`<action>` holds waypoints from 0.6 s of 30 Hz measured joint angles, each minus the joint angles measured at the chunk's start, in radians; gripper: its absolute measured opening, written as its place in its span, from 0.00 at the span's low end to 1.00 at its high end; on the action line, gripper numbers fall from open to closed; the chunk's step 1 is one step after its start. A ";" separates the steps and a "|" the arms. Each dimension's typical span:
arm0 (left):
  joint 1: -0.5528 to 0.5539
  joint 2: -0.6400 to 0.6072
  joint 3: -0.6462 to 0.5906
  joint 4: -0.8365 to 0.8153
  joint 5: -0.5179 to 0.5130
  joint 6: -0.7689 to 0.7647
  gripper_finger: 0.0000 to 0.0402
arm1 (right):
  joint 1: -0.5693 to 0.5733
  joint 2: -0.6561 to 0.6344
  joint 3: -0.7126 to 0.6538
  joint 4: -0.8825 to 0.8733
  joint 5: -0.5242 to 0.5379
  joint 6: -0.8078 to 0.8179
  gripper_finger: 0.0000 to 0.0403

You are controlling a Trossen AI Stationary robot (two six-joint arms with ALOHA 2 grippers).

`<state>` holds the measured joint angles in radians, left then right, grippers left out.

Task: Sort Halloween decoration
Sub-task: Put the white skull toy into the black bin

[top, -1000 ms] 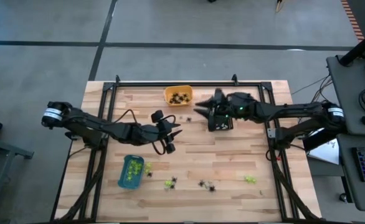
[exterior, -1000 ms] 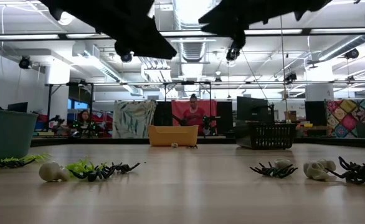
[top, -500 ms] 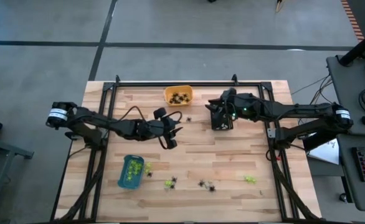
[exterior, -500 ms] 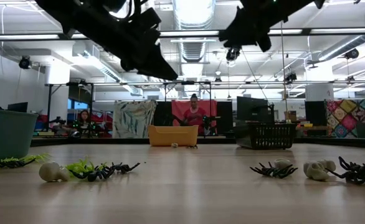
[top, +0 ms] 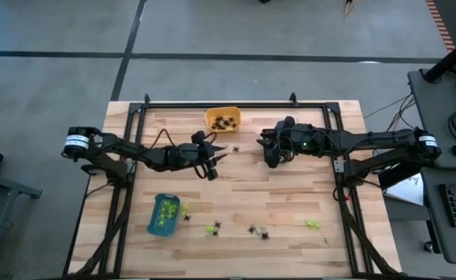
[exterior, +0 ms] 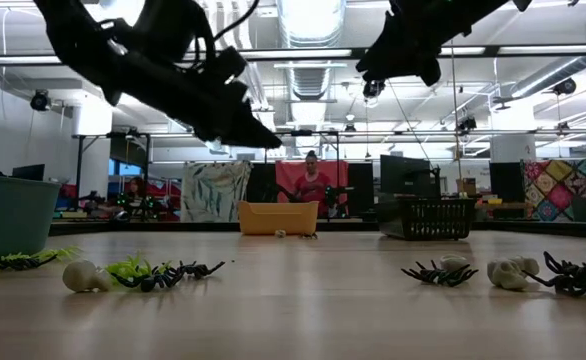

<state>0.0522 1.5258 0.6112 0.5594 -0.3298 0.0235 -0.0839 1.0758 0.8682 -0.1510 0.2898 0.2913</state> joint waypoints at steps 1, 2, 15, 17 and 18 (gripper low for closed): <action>0.007 0.018 -0.005 0.030 0.000 -0.004 0.25 | -0.001 0.002 -0.002 0.002 0.002 0.000 0.31; 0.013 0.038 -0.007 0.053 0.000 -0.006 0.25 | -0.001 0.005 -0.003 0.004 0.008 0.000 0.31; 0.059 0.272 0.036 0.180 -0.039 -0.006 0.25 | -0.001 0.019 -0.014 -0.002 0.051 0.001 0.31; 0.062 0.273 0.035 0.184 -0.048 -0.006 0.25 | -0.001 0.024 -0.014 -0.001 0.051 0.002 0.31; 0.062 0.273 0.034 0.186 -0.056 -0.006 0.25 | -0.001 0.027 -0.014 -0.001 0.051 0.004 0.31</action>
<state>0.1147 1.7992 0.6450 0.7452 -0.3860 0.0174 -0.0853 1.1031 0.8543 -0.1517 0.3412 0.2951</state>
